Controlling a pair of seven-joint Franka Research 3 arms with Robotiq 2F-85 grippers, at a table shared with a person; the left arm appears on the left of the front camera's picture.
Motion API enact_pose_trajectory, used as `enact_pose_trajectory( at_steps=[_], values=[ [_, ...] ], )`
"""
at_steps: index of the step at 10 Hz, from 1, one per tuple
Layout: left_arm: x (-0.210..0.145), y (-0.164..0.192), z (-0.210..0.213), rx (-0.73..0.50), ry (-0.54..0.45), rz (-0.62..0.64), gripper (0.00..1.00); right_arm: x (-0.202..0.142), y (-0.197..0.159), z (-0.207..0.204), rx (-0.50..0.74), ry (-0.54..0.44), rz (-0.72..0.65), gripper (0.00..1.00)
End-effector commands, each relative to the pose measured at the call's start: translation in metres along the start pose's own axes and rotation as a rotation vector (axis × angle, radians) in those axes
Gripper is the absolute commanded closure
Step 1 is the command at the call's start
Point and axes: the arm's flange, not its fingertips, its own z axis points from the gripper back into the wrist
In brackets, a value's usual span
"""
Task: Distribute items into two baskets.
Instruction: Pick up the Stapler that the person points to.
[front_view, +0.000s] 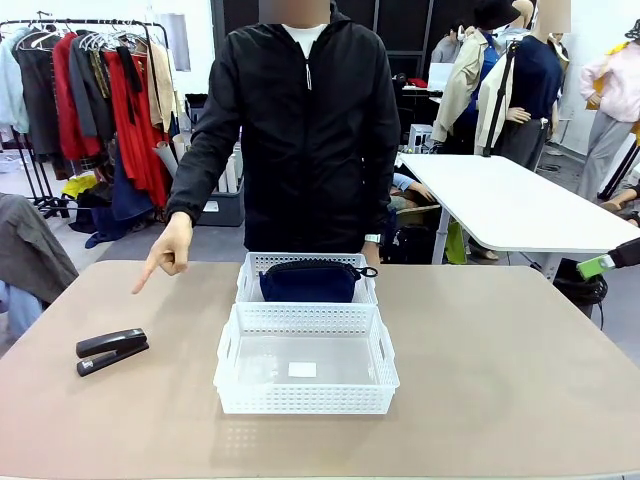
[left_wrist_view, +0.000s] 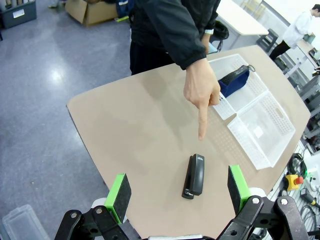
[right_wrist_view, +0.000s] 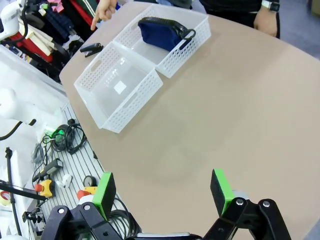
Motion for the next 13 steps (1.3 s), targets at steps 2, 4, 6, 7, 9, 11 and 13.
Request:
enact_pose_trajectory(
  at_steps=[2,4,6,7,9,11,13],
  values=[
    [0.0013,-0.0016,0.0003,0.001,-0.004,-0.002,0.00,0.0008,0.0001,0.0008,0.004,0.004,0.002,0.00],
    [0.0013,-0.0016,0.0003,0.001,-0.004,-0.002,0.00,0.0008,0.0001,0.0008,0.004,0.004,0.002,0.00],
    [0.0013,-0.0016,0.0003,0.001,-0.004,-0.002,0.00,0.0008,0.0001,0.0008,0.004,0.004,0.002,0.00],
    [0.0013,-0.0016,0.0003,0.001,-0.004,-0.002,0.00,0.0008,0.0001,0.0008,0.004,0.004,0.002,0.00],
    [0.0013,-0.0016,0.0003,0.001,-0.004,-0.002,0.00,0.0008,0.0001,0.0008,0.004,0.004,0.002,0.00],
    [0.0013,-0.0016,0.0003,0.001,-0.004,-0.002,0.00,0.0008,0.0001,0.0008,0.004,0.004,0.002,0.00],
    [0.0013,-0.0016,0.0003,0.001,-0.004,-0.002,0.00,0.0008,0.0013,0.0021,0.005,-0.023,0.002,0.00]
  ],
)
